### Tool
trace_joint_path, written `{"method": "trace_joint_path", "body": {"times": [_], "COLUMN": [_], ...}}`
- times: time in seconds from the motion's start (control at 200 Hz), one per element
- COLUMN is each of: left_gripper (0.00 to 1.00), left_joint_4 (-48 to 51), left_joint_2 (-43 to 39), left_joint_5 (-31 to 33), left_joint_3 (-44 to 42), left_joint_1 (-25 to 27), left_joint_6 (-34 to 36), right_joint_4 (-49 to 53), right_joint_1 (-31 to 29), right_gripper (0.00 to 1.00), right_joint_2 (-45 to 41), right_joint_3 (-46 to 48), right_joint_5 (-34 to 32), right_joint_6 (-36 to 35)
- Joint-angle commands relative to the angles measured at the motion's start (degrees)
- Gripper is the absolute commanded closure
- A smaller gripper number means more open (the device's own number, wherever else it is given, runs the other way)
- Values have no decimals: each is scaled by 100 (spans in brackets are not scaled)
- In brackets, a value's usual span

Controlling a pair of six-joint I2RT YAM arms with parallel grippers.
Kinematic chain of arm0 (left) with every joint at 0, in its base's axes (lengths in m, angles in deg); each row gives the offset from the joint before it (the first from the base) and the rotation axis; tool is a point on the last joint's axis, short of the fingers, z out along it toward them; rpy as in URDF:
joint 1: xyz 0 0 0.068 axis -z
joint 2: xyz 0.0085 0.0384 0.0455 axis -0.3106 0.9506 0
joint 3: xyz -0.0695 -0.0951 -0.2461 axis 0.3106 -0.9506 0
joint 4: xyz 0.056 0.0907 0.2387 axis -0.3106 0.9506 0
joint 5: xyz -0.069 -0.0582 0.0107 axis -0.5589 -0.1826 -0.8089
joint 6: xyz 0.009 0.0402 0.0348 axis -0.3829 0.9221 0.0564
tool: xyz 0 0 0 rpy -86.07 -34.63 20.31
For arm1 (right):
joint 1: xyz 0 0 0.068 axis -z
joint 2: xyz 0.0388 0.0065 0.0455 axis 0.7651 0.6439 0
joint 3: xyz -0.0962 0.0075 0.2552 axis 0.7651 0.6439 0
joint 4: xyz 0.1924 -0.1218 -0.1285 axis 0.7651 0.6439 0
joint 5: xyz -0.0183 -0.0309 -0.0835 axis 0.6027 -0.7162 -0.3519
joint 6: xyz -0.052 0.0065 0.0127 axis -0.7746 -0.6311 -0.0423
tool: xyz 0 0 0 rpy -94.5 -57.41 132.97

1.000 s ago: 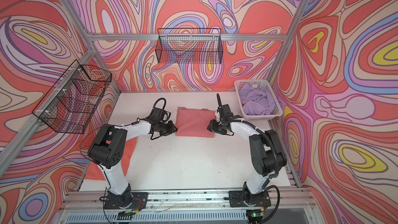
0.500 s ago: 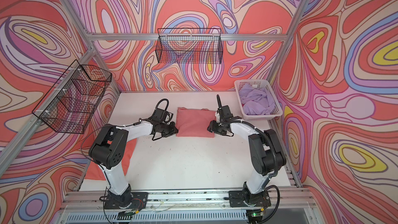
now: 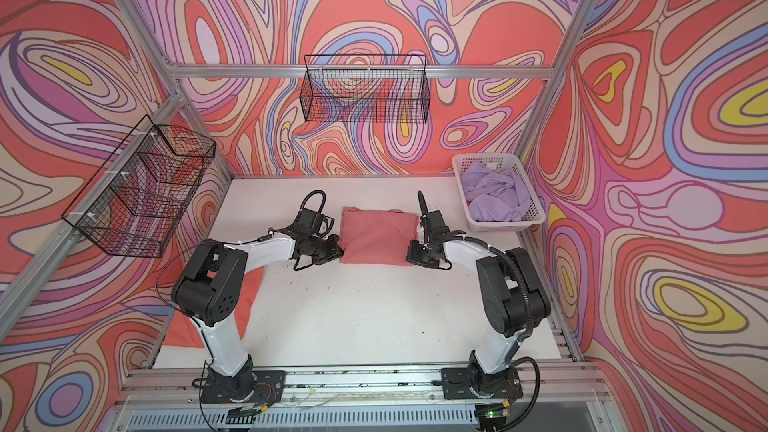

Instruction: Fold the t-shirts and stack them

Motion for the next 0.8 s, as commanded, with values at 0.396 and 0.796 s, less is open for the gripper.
{"method": "trace_joint_path", "body": {"times": [0.396, 0.796], "left_gripper": [100, 100], "left_joint_4": [481, 368], "left_joint_2": [-452, -495], "left_joint_5": [180, 184], "left_joint_3": [-149, -553], "left_joint_1": [-300, -304], "left_joint_6": [265, 276], "right_joint_4": [17, 86], "right_joint_1": [204, 204], "right_gripper": [100, 100], "right_joint_2": [-24, 17], "right_joint_3": [158, 276], "right_joint_5": [-200, -369], "right_joint_6": [-207, -245]}}
